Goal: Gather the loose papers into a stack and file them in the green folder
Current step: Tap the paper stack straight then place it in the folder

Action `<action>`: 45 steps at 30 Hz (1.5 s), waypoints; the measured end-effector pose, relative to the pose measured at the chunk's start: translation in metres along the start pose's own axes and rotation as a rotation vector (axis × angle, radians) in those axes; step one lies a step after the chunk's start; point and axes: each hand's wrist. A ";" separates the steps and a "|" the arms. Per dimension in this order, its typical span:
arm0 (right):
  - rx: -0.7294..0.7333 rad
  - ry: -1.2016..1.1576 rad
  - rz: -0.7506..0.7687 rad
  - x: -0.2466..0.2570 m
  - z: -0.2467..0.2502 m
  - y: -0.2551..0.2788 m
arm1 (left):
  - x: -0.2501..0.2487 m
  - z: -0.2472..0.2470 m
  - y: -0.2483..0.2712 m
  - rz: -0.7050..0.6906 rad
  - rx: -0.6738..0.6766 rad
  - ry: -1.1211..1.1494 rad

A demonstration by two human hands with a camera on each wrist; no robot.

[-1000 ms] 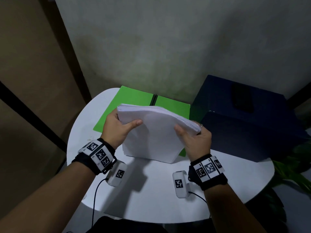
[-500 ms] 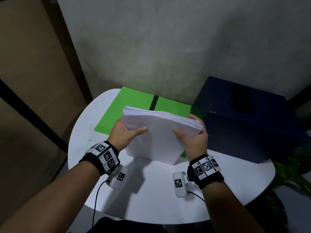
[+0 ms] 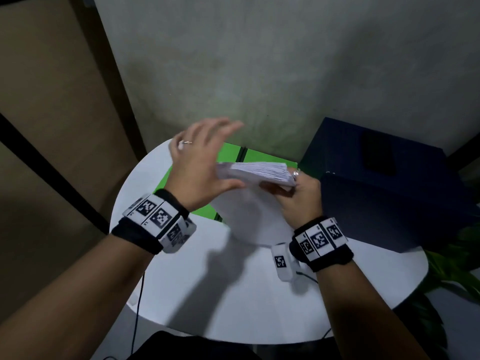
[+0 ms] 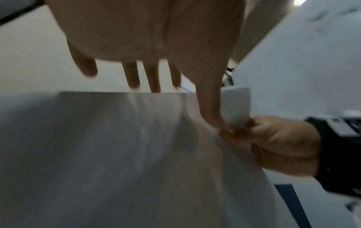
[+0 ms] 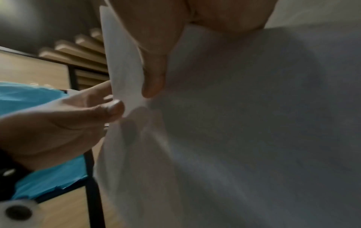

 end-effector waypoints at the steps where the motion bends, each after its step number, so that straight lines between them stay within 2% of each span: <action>1: 0.028 0.029 0.046 0.005 -0.004 -0.004 | -0.009 0.003 -0.005 -0.070 0.103 -0.105; 2: 0.034 0.023 0.054 0.010 -0.007 -0.007 | -0.014 0.004 -0.009 -0.092 0.186 -0.136; 4: -0.005 0.026 0.014 0.008 -0.009 -0.009 | -0.007 0.003 -0.010 -0.029 0.268 -0.009; 7: -0.323 0.214 -0.145 -0.029 0.007 0.002 | 0.027 0.005 -0.003 0.077 0.198 0.285; 9: -0.478 0.192 -0.308 -0.051 0.021 0.015 | 0.050 0.011 0.007 0.237 0.166 0.616; 11: -0.444 -0.084 -0.374 -0.064 0.028 0.025 | 0.068 0.008 0.017 0.401 0.171 0.840; 13: -0.384 -0.282 -0.412 -0.067 0.033 0.026 | 0.077 -0.005 0.023 0.503 0.158 0.899; 15: -0.356 -0.252 -0.448 -0.060 0.036 0.021 | 0.073 -0.022 0.030 0.554 0.087 0.884; 19: -0.389 -0.223 -0.415 -0.056 0.044 0.030 | 0.054 -0.054 0.055 0.584 -0.081 0.827; 21: -0.392 -0.180 -0.429 -0.067 0.045 0.045 | 0.060 -0.069 0.074 0.621 -0.059 0.814; 24: -0.309 -0.040 -0.453 -0.084 0.045 0.065 | 0.077 -0.083 0.092 0.652 0.056 0.779; 27: -0.272 -0.014 -0.456 -0.085 0.048 0.066 | 0.082 -0.086 0.095 0.601 0.145 0.717; 31: -0.255 0.006 -0.382 -0.080 0.055 0.058 | 0.089 -0.083 0.085 0.553 0.140 0.770; 33: -0.202 0.041 -0.307 -0.081 0.057 0.057 | 0.091 -0.080 0.082 0.490 0.157 0.761; 35: -0.117 0.211 -0.166 -0.085 0.055 0.060 | 0.090 -0.077 0.082 0.320 0.196 0.620; 38: -0.077 0.460 0.023 -0.091 0.049 0.068 | 0.083 -0.078 0.079 -0.003 0.201 0.232; 41: -0.072 0.495 0.049 -0.091 0.046 0.071 | 0.078 -0.079 0.080 -0.126 0.212 -0.033; 45: -0.017 0.591 0.067 -0.089 0.048 0.070 | 0.077 -0.074 0.084 -0.200 0.176 -0.115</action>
Point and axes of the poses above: each hand's wrist, its own y-axis away from the middle knuckle, its own z-axis out of the back of the hand, x = y × z, and after that the axes turned 4 degrees about -y, right-handed
